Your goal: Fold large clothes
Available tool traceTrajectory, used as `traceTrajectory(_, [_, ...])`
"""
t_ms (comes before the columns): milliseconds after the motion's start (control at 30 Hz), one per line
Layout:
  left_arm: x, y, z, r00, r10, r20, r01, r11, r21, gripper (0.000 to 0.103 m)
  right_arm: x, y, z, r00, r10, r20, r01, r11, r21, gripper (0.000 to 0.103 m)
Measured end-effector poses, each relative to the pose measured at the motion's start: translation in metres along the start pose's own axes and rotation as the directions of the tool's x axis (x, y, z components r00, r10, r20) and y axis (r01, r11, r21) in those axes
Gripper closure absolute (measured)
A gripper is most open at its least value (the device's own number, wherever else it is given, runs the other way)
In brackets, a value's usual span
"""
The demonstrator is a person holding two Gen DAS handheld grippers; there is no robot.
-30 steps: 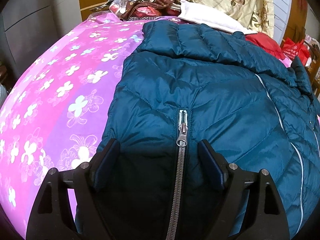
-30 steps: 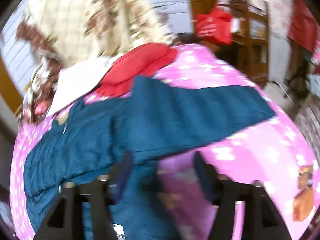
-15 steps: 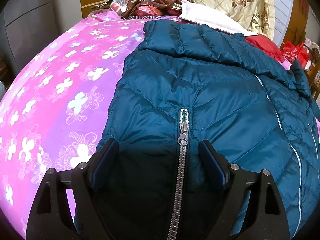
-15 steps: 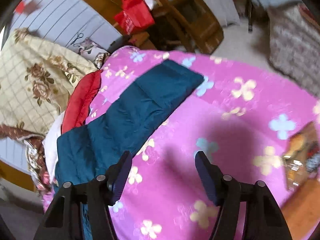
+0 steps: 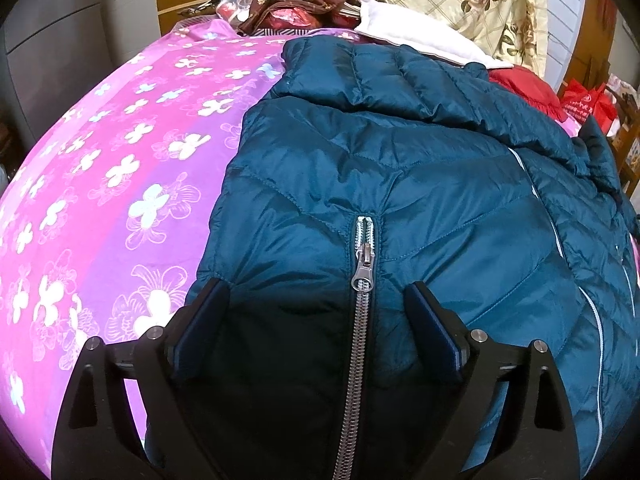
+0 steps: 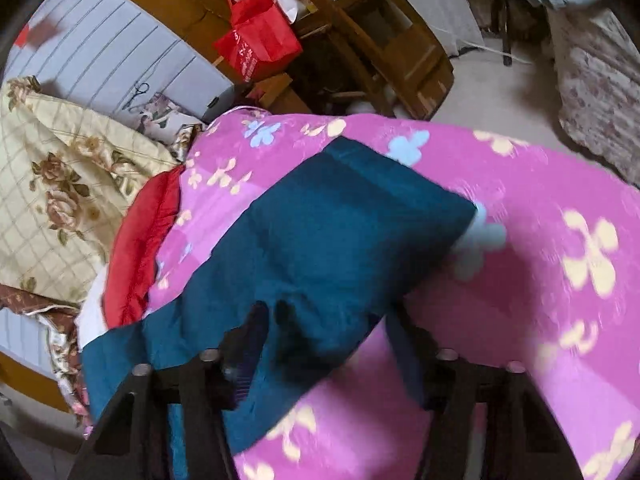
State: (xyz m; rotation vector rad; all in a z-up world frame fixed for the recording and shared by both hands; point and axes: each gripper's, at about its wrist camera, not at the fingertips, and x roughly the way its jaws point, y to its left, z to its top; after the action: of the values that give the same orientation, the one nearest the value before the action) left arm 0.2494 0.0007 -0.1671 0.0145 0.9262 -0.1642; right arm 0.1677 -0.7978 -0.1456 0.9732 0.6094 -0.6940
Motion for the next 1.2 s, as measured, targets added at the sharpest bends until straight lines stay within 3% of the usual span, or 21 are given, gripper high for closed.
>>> traceTrajectory(33, [0.0, 0.0, 0.0, 1.0, -0.001, -0.001, 0.001, 1.0, 0.001, 0.011, 0.004, 0.001, 0.002, 1.0, -0.015, -0.012, 0.015, 1.0, -0.007, 0.09])
traceTrajectory(133, [0.0, -0.001, 0.0, 1.0, -0.003, -0.001, 0.003, 1.0, 0.001, 0.011, 0.004, 0.008, 0.006, 0.999, -0.032, -0.018, 0.032, 0.999, -0.021, 0.095])
traceTrajectory(367, [0.001, -0.002, 0.0, 1.0, -0.007, 0.0, 0.007, 1.0, 0.0, 0.011, -0.062, 0.082, 0.011, 0.989, -0.086, 0.119, 0.115, 0.96, -0.256, 0.097])
traceTrajectory(567, [0.001, -0.001, 0.0, 1.0, -0.006, 0.001, 0.006, 1.0, 0.0, 0.01, -0.132, 0.19, -0.028, 0.984, 0.015, 0.18, 0.072, 0.882, -0.467, 0.097])
traceTrajectory(767, [-0.001, 0.0, 0.0, 1.0, -0.021, 0.008, 0.021, 1.0, -0.01, 0.01, -0.162, 0.299, -0.127, 0.986, 0.15, 0.078, -0.06, 0.741, -0.669, 0.097])
traceTrajectory(900, [-0.008, 0.008, -0.001, 0.997, -0.063, 0.032, 0.065, 0.997, -0.045, 0.011, -0.148, 0.35, -0.221, 0.979, 0.185, -0.087, -0.185, 0.619, -0.763, 0.097])
traceTrajectory(1000, [-0.015, 0.015, -0.001, 0.992, -0.11, 0.057, 0.115, 0.99, -0.083, 0.011, -0.118, 0.365, -0.288, 0.971, 0.153, -0.182, -0.237, 0.553, -0.799, 0.097])
traceTrajectory(1067, [-0.021, 0.02, -0.001, 0.987, -0.14, 0.076, 0.147, 0.984, -0.102, 0.011, -0.096, 0.367, -0.322, 0.964, 0.119, -0.238, -0.264, 0.544, -0.796, 0.097])
traceTrajectory(1133, [-0.026, 0.021, 0.0, 0.983, -0.161, 0.091, 0.171, 0.979, -0.108, 0.011, -0.069, 0.367, -0.356, 0.956, 0.051, -0.288, -0.27, 0.534, -0.802, 0.097])
traceTrajectory(1200, [-0.032, 0.022, 0.001, 0.977, -0.18, 0.112, 0.192, 0.975, -0.108, 0.011, -0.046, 0.364, -0.386, 0.946, -0.035, -0.321, -0.263, 0.495, -0.828, 0.097])
